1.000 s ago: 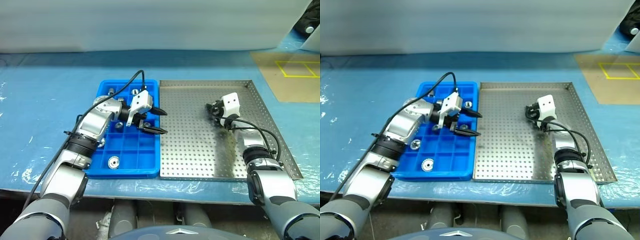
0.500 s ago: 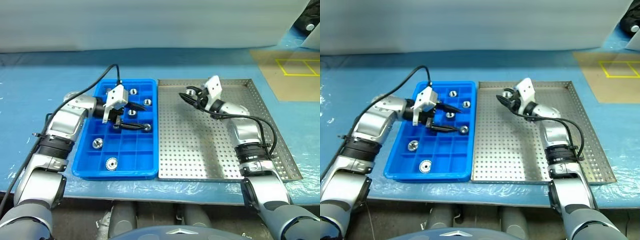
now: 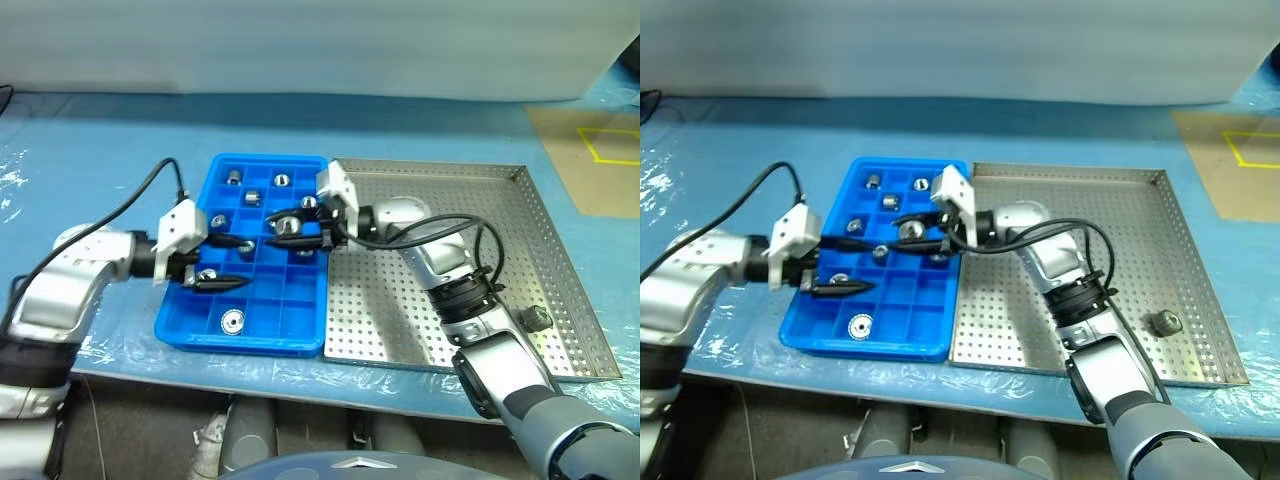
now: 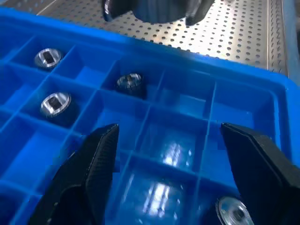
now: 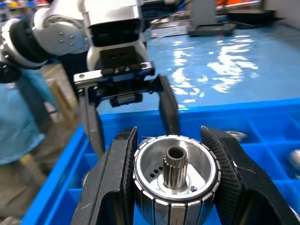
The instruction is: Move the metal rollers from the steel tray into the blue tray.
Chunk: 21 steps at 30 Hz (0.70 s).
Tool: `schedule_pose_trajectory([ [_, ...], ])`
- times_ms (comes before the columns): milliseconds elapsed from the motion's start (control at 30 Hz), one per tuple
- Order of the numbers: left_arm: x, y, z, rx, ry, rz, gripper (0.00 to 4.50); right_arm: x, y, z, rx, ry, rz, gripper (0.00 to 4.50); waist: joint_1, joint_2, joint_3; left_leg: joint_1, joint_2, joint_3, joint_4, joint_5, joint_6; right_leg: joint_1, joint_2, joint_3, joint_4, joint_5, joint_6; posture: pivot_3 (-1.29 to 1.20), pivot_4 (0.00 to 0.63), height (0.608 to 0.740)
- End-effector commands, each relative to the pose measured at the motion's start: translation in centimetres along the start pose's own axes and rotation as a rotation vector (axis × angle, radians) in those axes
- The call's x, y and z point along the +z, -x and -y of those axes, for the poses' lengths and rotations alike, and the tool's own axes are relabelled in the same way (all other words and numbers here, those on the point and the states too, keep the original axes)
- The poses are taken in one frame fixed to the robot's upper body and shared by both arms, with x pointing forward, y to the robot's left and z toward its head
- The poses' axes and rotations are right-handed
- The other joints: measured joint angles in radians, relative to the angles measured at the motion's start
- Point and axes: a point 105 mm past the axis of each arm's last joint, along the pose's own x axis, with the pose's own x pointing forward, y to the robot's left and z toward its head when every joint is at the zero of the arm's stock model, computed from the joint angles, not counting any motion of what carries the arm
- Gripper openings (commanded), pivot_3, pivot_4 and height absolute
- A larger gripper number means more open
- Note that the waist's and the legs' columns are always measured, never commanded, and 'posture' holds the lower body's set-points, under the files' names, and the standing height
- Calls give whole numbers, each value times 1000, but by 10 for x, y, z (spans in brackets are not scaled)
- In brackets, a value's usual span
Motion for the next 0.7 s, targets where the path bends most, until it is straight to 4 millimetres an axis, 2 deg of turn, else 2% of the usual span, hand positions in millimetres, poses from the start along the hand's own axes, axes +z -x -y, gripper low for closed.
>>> schedule_pose_trajectory([
  [33,11,11,10,28,-35,21,3687,-8,-10,-9,75,-8,-5,1690,15,0,0,0,0,-1,0,0,0,0,0,0,0,0,0,287,150,740],
  [167,6,13,24,41,-3,18,3687,-28,-19,-10,103,-24,-52,1690,38,0,0,0,0,-4,0,0,-1,1,-1,0,0,0,0,333,150,740],
  [467,6,8,32,61,11,24,3687,-41,-20,-8,121,13,-94,1690,61,0,0,0,0,-10,0,3,-5,1,0,-2,2,1,-1,348,150,740],
  [667,10,5,25,56,-1,35,3687,-38,-18,-2,76,-9,-76,3687,60,-1,0,0,0,-10,0,3,-5,1,0,-2,3,1,-1,316,150,740],
  [700,10,5,24,54,-2,35,3687,-36,-18,-1,70,-16,-70,3687,60,-1,0,0,0,-10,1,3,-6,1,0,-2,3,1,-1,316,150,740],
])
